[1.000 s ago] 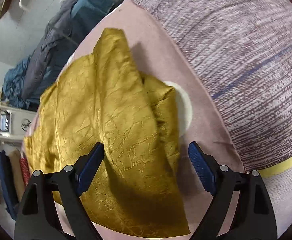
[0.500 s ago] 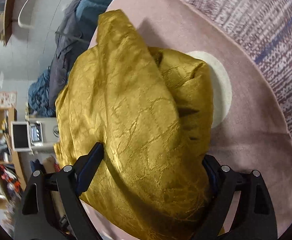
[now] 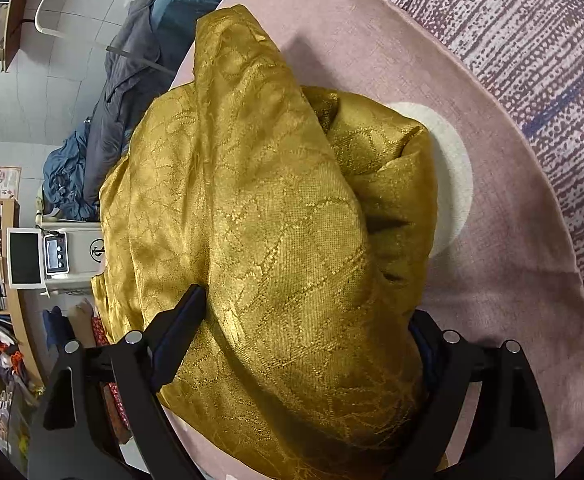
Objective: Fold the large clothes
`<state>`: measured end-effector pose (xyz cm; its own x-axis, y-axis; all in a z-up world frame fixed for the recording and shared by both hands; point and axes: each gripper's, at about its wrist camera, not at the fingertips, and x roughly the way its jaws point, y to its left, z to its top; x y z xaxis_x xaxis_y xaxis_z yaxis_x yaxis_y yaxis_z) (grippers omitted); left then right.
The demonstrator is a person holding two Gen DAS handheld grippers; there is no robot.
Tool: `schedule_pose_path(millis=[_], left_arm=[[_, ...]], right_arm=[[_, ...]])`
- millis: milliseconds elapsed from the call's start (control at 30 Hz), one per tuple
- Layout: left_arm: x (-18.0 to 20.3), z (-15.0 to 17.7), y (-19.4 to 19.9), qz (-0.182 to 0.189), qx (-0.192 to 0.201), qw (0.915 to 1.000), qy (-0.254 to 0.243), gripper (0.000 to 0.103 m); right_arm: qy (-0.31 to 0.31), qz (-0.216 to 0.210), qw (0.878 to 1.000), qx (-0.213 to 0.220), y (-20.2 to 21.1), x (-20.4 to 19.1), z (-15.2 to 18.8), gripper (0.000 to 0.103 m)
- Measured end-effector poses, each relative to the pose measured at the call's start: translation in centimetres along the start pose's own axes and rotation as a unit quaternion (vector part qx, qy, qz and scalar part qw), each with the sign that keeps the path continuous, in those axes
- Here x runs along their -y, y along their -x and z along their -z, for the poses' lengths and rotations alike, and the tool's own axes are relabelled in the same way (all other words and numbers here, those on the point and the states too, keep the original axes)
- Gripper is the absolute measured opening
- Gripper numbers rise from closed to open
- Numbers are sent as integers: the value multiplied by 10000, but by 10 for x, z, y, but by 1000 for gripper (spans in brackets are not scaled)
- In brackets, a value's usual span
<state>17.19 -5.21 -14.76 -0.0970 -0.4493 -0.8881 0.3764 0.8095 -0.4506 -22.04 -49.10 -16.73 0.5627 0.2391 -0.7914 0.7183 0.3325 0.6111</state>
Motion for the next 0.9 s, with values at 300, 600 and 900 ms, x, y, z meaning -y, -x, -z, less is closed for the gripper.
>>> schedule_pose_path(millis=[300,600,900], left_arm=[[2,-17,-43,431,-504,9978,14,97],[34,-22,-56,593,-615,9957,-367,96],[44,-16,-51,619,-545,9955,-466,75]], right_arm=[[32,291,9995,-92,-5,-15,0,88],[127,544,9983,-149,-20,-35,-6,96],[138,636,9978,-135,-26,-42,-10,96]])
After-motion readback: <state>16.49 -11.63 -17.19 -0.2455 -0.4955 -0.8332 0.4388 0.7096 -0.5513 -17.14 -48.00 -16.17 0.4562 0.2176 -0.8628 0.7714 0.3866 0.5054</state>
